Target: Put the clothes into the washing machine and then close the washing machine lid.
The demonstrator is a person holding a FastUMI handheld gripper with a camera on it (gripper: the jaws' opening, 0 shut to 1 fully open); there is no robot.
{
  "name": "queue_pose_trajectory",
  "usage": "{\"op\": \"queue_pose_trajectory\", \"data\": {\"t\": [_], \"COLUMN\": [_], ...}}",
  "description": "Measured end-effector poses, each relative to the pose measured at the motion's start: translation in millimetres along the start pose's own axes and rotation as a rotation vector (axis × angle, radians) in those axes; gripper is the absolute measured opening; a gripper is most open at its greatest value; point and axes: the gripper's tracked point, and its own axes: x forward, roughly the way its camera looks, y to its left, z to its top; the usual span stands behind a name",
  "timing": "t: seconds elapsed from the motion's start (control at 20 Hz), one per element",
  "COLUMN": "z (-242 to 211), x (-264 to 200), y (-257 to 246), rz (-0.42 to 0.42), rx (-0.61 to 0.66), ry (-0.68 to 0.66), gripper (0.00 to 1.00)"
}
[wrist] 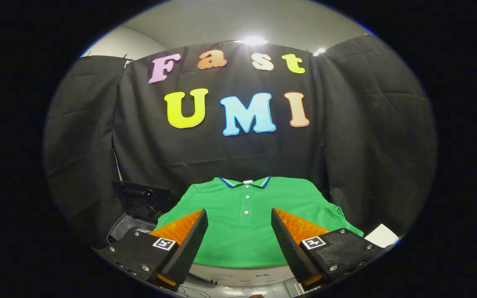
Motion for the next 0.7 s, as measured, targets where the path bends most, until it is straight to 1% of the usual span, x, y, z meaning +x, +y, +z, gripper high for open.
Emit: {"op": "queue_pose_trajectory", "data": {"t": [0.4,0.55,0.7], "z": [-6,-5,-11], "x": [69,94,116], "y": [-19,-19,-15], "rz": [0.003,0.006,0.020], "rx": [0.017,0.046,0.081], "ry": [0.144,0.175,0.233], "gripper": [0.95,0.95,0.95]}}
